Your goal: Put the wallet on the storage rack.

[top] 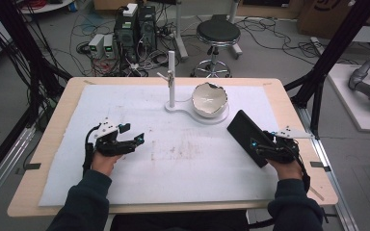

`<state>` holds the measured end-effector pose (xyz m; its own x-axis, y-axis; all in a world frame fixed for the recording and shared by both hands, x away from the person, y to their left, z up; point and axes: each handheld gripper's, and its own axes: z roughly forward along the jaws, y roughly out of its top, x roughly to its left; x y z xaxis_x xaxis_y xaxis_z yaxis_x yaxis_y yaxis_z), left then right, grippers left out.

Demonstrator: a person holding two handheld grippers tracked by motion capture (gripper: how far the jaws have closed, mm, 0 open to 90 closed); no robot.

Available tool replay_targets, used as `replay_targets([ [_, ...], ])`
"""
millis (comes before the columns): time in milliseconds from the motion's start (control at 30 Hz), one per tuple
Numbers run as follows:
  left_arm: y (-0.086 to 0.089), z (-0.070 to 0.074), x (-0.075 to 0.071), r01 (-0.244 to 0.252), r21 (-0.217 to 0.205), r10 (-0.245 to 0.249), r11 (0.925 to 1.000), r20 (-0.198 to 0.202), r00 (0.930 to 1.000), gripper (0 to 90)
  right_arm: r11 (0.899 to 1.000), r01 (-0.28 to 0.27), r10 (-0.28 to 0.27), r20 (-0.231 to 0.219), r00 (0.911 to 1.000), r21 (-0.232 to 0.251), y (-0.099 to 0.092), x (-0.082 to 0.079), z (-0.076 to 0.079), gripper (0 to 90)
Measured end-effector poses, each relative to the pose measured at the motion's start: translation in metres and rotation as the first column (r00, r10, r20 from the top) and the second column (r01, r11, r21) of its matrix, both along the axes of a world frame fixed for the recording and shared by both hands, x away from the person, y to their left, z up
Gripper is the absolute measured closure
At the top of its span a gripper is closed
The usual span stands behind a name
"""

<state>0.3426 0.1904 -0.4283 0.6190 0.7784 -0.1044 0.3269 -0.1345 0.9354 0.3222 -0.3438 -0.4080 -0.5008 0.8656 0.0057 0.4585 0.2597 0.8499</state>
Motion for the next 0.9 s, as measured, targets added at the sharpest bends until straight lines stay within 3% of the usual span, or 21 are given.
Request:
replay_targets([
  [167,-0.001,0.000,0.000,-0.001,-0.006,0.001,1.0000,-0.002,1.0000,27.6,0.998,-0.060,0.060,-0.006,0.9982,0.002,0.004,-0.001,0.000,36.0],
  [367,-0.001,0.000,0.000,0.001,-0.004,-0.001,1.0000,-0.003,1.0000,27.6,0.997,-0.052,0.050,-0.040,0.9980,-0.053,0.011,0.002,-0.006,37.5],
  [533,-0.001,0.000,0.000,0.001,-0.003,-0.001,1.0000,-0.004,1.0000,27.6,0.997,-0.050,0.045,-0.088,0.9951,-0.057,0.009,0.005,-0.010,50.4],
  [667,-0.001,0.000,0.000,0.001,-0.002,-0.001,1.0000,-0.004,1.0000,27.6,1.000,-0.030,0.029,-0.104,0.9941,-0.010,-0.001,0.004,-0.013,66.1],
  [733,-0.001,-0.001,0.000,0.002,-0.001,-0.002,1.0000,-0.004,1.0000,27.5,1.000,-0.026,0.027,-0.090,0.9956,0.013,-0.005,0.002,-0.011,70.8],
  [900,-0.001,-0.001,0.000,0.002,-0.002,-0.002,1.0000,-0.007,1.0000,27.6,0.999,-0.044,0.044,-0.062,0.9971,0.000,0.000,0.001,-0.005,72.0],
])
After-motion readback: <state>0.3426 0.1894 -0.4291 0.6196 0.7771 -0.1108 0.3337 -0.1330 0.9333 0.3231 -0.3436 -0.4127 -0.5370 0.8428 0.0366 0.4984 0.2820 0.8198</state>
